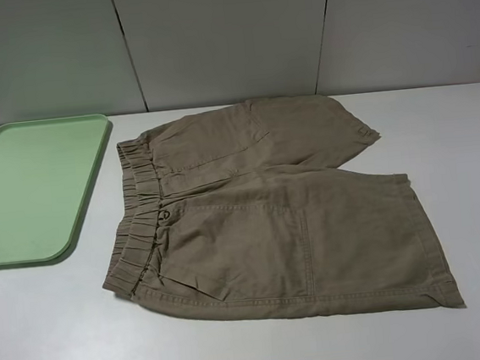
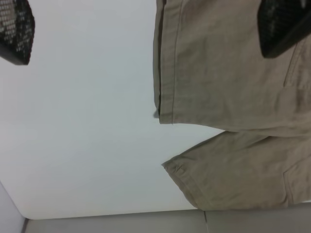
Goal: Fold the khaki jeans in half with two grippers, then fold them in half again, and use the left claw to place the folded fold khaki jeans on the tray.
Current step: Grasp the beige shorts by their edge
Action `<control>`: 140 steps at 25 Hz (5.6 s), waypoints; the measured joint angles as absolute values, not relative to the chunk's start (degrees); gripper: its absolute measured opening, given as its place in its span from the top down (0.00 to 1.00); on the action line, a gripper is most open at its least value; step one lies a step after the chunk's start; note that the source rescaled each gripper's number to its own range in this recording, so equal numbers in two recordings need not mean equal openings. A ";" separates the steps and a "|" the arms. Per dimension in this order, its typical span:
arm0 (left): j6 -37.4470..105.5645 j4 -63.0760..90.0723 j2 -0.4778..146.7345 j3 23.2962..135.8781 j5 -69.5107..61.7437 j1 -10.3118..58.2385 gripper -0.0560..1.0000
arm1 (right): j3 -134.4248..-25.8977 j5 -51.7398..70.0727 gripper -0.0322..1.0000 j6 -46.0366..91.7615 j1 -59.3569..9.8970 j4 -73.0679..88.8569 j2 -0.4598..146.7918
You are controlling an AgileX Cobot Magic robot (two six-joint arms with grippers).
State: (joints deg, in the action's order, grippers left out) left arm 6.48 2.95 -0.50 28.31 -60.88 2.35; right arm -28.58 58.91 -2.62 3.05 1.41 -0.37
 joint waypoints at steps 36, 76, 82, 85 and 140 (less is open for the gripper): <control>6.48 1.75 -0.50 28.31 -60.88 2.35 0.00 | -28.58 58.91 0.00 -2.62 3.05 1.46 -0.37; 20.47 -11.92 58.66 41.23 -55.54 48.54 0.14 | -42.66 54.20 0.00 19.95 -45.88 -9.51 64.84; 22.59 -11.92 59.44 35.58 -54.88 48.54 0.14 | -37.19 45.68 0.00 21.51 -46.87 -11.52 73.85; 23.48 -11.92 59.44 32.73 -53.78 48.54 0.14 | -33.85 41.23 0.00 23.98 -46.87 -12.41 77.97; 31.36 -12.15 59.44 28.90 -42.09 48.54 0.16 | -20.94 25.35 0.00 34.83 -32.89 -21.64 93.18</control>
